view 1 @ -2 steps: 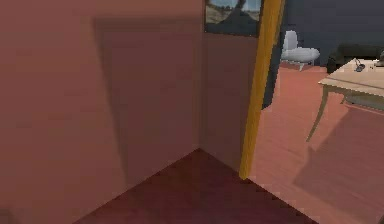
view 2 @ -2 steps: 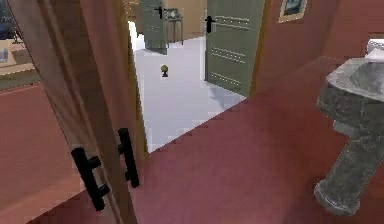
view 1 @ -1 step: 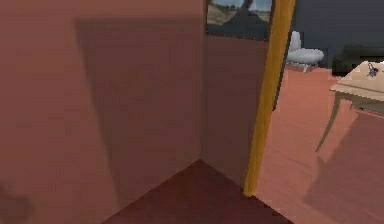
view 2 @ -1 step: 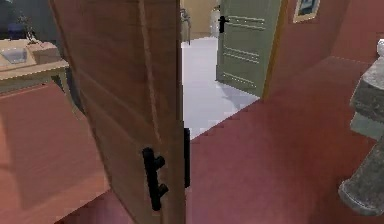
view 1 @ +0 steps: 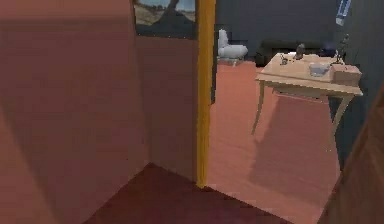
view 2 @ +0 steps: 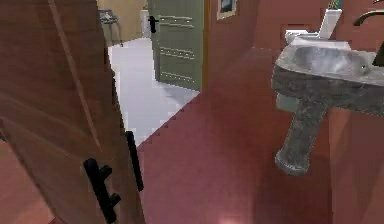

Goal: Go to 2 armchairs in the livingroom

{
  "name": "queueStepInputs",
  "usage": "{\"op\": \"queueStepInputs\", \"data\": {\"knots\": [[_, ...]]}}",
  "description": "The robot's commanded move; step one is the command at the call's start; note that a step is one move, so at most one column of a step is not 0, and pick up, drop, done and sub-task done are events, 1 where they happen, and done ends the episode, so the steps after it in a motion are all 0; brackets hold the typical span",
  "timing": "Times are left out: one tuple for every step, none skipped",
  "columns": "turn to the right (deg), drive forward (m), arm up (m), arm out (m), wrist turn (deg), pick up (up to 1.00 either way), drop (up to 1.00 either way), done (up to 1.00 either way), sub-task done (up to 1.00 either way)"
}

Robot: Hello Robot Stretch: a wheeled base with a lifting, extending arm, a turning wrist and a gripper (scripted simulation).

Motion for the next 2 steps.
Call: {"op": "queueStepInputs", "data": {"knots": [[0.0,0.3,0.0,0.0,0.0,0.0,0.0,0.0,0.0],[21.0,0.0,0.0,0.0,0.0,0.0,0.0,0.0,0.0]]}}
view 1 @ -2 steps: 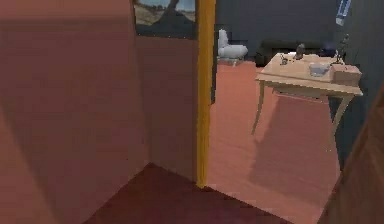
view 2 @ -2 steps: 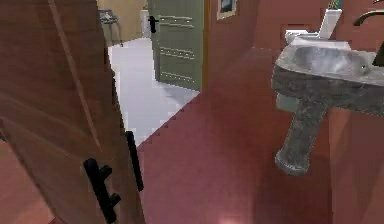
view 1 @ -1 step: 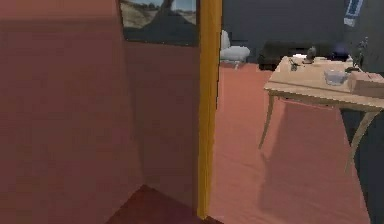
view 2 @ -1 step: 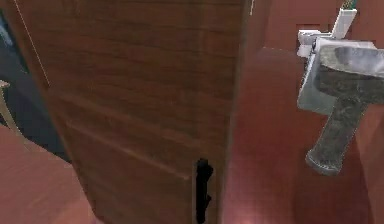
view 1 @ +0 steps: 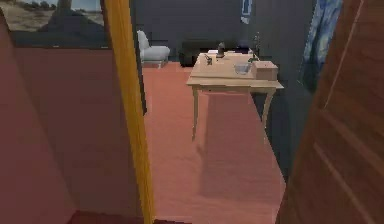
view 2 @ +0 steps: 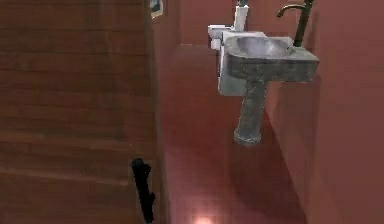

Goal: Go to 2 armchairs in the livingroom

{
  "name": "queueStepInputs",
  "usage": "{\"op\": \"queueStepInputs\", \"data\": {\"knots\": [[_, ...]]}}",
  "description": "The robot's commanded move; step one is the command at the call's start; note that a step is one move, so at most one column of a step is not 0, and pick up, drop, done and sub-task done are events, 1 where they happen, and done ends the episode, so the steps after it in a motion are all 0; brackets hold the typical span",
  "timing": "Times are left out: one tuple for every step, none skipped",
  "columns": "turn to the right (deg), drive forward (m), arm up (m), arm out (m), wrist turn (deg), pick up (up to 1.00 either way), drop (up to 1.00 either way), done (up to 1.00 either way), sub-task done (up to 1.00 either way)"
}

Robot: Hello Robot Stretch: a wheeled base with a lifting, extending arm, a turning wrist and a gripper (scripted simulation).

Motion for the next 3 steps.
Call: {"op": "queueStepInputs", "data": {"knots": [[0.0,1.0,0.0,0.0,0.0,0.0,0.0,0.0,0.0],[0.0,0.2,0.0,0.0,0.0,0.0,0.0,0.0,0.0],[-30.0,0.0,0.0,0.0,0.0,0.0,0.0,0.0,0.0]]}}
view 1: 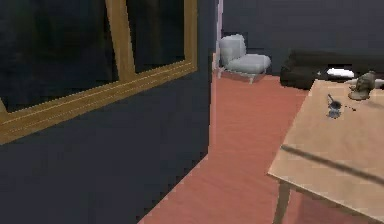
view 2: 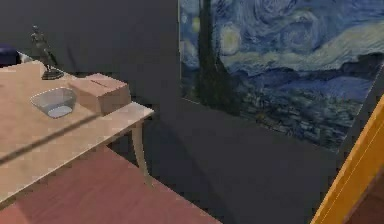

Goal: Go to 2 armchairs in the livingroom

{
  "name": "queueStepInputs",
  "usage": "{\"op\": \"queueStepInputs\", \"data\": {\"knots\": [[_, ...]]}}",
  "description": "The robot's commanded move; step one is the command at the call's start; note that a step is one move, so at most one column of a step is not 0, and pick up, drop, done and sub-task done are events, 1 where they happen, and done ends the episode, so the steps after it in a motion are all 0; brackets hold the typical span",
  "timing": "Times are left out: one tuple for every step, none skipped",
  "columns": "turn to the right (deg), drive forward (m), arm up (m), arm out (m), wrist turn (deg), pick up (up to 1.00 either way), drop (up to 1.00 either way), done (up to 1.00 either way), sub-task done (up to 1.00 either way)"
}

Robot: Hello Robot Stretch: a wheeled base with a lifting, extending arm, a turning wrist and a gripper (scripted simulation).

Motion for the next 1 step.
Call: {"op": "queueStepInputs", "data": {"knots": [[0.0,1.0,0.0,0.0,0.0,0.0,0.0,0.0,0.0]]}}
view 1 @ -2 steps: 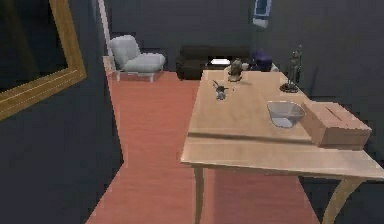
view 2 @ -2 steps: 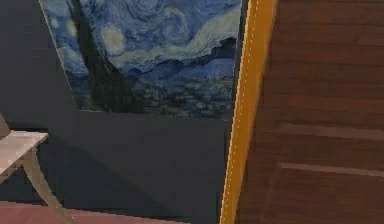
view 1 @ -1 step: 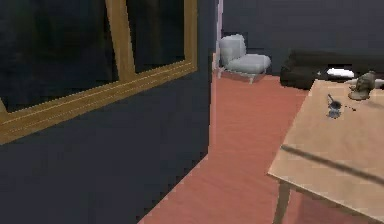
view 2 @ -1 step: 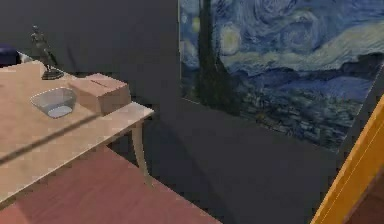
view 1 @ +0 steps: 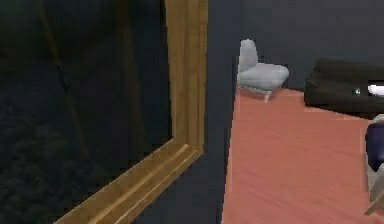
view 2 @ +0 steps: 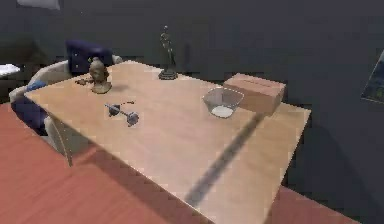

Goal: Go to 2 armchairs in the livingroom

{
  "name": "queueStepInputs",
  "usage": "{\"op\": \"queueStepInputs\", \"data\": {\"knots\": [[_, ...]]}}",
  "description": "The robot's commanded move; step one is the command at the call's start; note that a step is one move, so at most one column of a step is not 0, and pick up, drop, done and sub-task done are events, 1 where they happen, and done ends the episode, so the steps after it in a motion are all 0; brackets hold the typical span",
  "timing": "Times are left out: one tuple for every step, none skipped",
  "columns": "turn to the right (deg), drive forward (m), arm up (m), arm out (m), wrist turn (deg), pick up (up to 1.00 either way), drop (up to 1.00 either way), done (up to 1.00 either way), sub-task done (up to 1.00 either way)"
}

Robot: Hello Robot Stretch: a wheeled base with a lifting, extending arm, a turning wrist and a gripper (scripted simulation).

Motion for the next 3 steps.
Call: {"op": "queueStepInputs", "data": {"knots": [[39.0,0.0,0.0,0.0,0.0,0.0,0.0,0.0,0.0],[0.0,1.0,0.0,0.0,0.0,0.0,0.0,0.0,0.0],[6.0,0.0,0.0,0.0,0.0,0.0,0.0,0.0,0.0]]}}
